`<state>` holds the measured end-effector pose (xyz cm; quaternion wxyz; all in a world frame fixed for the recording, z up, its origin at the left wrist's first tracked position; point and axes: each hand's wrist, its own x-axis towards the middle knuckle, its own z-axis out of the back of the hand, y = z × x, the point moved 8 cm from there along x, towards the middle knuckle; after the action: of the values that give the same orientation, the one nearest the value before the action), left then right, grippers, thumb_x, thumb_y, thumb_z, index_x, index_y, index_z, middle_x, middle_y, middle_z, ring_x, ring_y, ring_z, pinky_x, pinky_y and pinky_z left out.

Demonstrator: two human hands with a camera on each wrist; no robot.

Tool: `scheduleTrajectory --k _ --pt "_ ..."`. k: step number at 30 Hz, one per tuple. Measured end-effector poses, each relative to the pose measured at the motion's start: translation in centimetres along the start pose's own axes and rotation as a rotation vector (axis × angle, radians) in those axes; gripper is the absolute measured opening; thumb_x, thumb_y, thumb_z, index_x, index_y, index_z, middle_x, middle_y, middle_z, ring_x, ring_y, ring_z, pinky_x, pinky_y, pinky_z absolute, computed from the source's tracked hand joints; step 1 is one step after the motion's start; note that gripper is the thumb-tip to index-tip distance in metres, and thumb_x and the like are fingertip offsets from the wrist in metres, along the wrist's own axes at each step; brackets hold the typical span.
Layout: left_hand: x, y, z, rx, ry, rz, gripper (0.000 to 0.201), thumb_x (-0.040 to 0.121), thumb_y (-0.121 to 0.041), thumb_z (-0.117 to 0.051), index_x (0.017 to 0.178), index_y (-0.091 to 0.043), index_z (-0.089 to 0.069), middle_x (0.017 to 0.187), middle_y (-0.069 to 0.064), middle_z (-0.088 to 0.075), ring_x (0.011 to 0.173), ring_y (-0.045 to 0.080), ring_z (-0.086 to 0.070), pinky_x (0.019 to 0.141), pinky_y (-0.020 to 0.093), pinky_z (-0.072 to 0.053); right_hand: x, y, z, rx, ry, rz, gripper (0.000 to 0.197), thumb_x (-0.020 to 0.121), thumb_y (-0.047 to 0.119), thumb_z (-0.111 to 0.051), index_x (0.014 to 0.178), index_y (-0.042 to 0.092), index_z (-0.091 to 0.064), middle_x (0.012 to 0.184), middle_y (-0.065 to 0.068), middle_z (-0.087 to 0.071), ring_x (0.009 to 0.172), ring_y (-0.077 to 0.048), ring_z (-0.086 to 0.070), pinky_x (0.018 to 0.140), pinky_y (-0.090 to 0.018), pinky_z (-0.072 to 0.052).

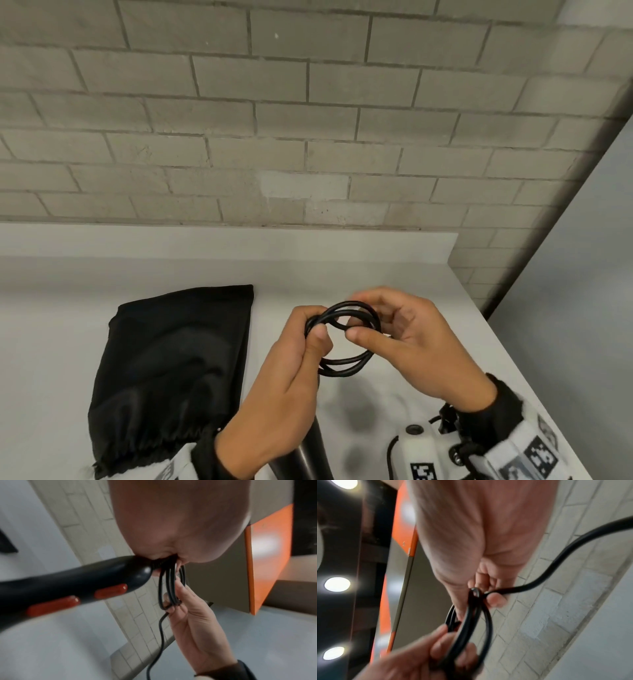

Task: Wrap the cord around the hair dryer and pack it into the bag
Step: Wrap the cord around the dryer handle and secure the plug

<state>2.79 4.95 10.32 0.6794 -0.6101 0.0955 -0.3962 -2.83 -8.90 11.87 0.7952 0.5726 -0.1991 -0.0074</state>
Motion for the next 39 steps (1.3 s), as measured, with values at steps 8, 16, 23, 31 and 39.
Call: scheduleTrajectory --k 8,16,23,31,39 --pt "0.2 0.2 -0.1 0.042 -0.105 0.041 0.024 0.1 -0.04 -0.031 0.11 -0.038 -0.053 0.084 -0.021 -0.057 0.086 0.003 -0.055 0.078 0.011 -0.041 -3.2 1.8 -1.1 -0.73 -0.485 0.502 0.013 0.089 0.018 -0.068 0.092 0.007 -0.074 0.113 -0.012 -0.067 0.083 -0.02 -0.065 0.079 -0.03 -0.054" --pt "0.2 -0.7 -0.3 0.034 -0.085 0.023 0.023 0.098 -0.037 -0.032 0.109 -0.035 -0.052 0.09 -0.031 -0.059 0.092 -0.003 -0.057 0.079 0.007 -0.042 -3.3 2.1 -2.1 -0.965 -0.525 0.437 0.02 0.091 0.032 -0.064 0.098 0.017 -0.076 0.112 -0.006 -0.067 0.082 -0.021 -0.056 0.073 -0.032 -0.05" --pt "0.7 -1.1 -0.5 0.09 -0.07 -0.014 0.025 0.096 -0.037 -0.032 0.114 -0.031 -0.047 0.091 -0.031 -0.057 0.088 0.001 -0.058 0.074 0.008 -0.044 -2.3 0.9 -1.4 -0.624 -0.441 0.226 0.019 0.092 0.032 -0.059 0.101 0.023 -0.072 0.119 0.008 -0.058 0.093 -0.009 -0.059 0.079 -0.018 -0.05" --pt "1.0 0.3 -0.3 0.152 -0.102 0.02 0.018 0.102 -0.017 -0.042 0.116 -0.03 -0.044 0.071 -0.022 -0.058 0.056 0.002 -0.052 0.055 0.013 -0.04 -3.4 0.3 -1.3 -0.403 -0.593 0.242 0.031 0.078 -0.012 -0.071 0.096 0.013 -0.07 0.116 0.009 -0.066 0.098 -0.005 -0.066 0.082 -0.019 -0.054" --pt "0.7 -0.3 -0.3 0.179 -0.13 -0.019 0.016 0.101 -0.017 -0.039 0.106 -0.032 -0.044 0.075 -0.012 -0.056 0.063 0.002 -0.054 0.057 0.011 -0.04 -3.6 0.9 -2.5 -0.534 -0.62 0.325 0.026 0.084 -0.002 -0.064 0.104 0.011 -0.071 0.116 0.001 -0.063 0.1 -0.003 -0.061 0.087 -0.014 -0.049"
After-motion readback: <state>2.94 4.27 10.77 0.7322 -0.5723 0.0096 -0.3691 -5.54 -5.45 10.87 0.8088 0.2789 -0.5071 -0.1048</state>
